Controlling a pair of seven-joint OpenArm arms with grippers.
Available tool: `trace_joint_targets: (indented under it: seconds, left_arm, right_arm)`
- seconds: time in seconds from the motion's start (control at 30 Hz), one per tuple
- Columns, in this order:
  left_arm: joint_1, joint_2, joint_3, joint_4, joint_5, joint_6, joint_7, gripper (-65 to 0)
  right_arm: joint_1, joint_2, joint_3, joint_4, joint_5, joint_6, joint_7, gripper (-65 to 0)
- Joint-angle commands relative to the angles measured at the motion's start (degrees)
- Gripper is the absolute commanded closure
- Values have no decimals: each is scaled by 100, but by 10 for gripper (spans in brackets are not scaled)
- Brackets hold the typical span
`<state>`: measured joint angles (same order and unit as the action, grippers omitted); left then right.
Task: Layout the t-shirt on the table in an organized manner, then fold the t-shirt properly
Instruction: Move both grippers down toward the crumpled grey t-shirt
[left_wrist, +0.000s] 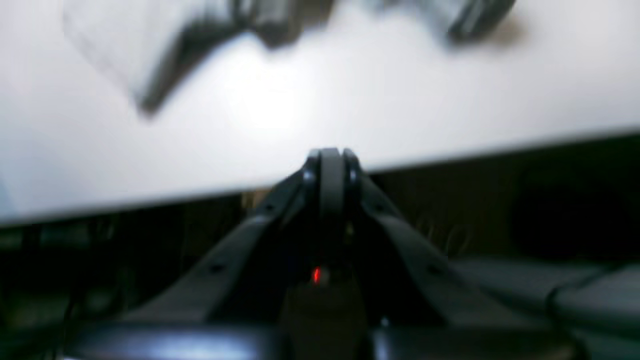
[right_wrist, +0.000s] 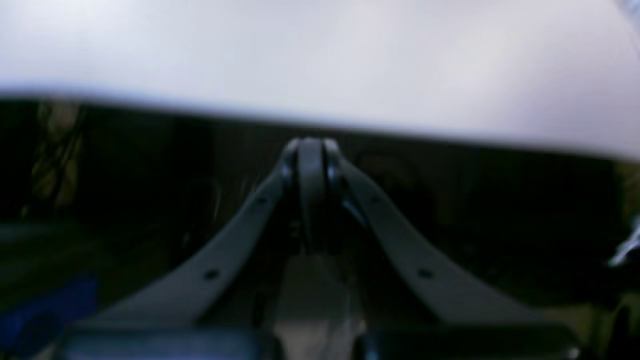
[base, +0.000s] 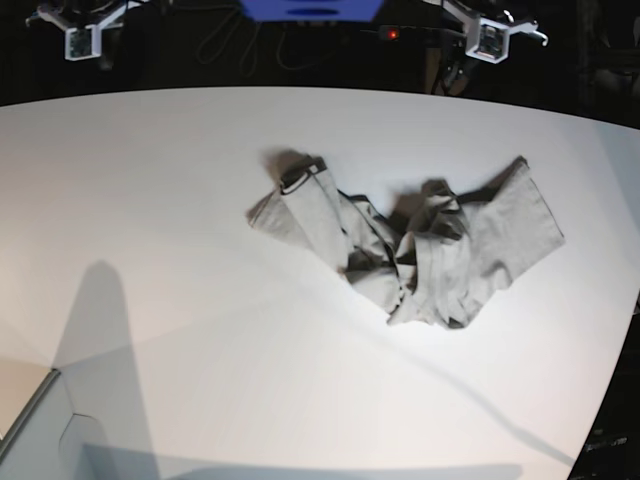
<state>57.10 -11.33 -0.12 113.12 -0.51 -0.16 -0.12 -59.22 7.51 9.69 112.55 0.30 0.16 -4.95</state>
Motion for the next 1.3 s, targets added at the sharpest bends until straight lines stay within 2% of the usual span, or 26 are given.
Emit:
trace_joint_targets:
  seconds: [0.0, 0.07, 0.13, 0.23, 0.33, 0.43, 0.57, 0.63, 0.73, 0.83, 0.9, 1.0, 1.17, 1.27]
  left_arm:
    - [0, 12, -1, 147, 3, 21, -107, -1]
    - [-211, 39, -1, 200, 3, 30, -107, -5]
    - [-387, 153, -1, 226, 3, 38, -107, -43]
    - [-598, 285, -63, 253, 3, 38, -124, -168]
    - [-879, 470, -195, 262, 3, 38, -133, -248]
    - [-1284, 795, -625, 209, -6, 38, -124, -261]
    - [-1855, 1146, -1478, 191, -437, -14, -54, -261]
    - [-2101, 1103, -1786, 191, -859, -14, 359, -262]
    - [-2620, 821, -2217, 182, -1738, -14, 1247, -263]
    - [-2998, 681, -2753, -108, -2634, -14, 1942, -263]
    - [-3253, 681, -3096, -407, -3012, -14, 2232, -263]
    - [-3666, 698, -3368, -1022, -3144, -14, 2399, -276]
    - [-3939, 681, -3579, -2042, -3144, -6, 2372, -423]
    - [-4106, 681, -3579, -2455, -3144, -14, 2372, -471]
  right_arm:
    - [-95, 18, 64, 187, 1, 6, 130, 0]
    - [28, 18, 46, 345, 1, 14, 165, 0]
    - [221, 18, 46, 406, 1, 14, 174, 0]
    - [450, 18, -24, 424, 1, 23, 236, 0]
    - [590, 18, -174, 424, 1, 23, 385, 0]
    - [722, 18, -367, 424, 1, 23, 394, -4]
    - [810, 18, -657, 424, 1, 23, 376, -120]
    - [828, 27, -789, 424, 1, 23, 376, -184]
    - [924, 45, -1018, 398, -16, 23, 368, -251]
    - [1074, 45, -1088, 398, -16, 23, 368, -254]
    - [1144, 45, -1088, 398, -16, 23, 368, -254]
    - [1276, 45, -1088, 389, -16, 23, 359, -256]
    - [1496, 45, -1062, 389, -16, 23, 359, -259]
    - [1751, 27, -1079, 380, -16, 23, 359, -271]
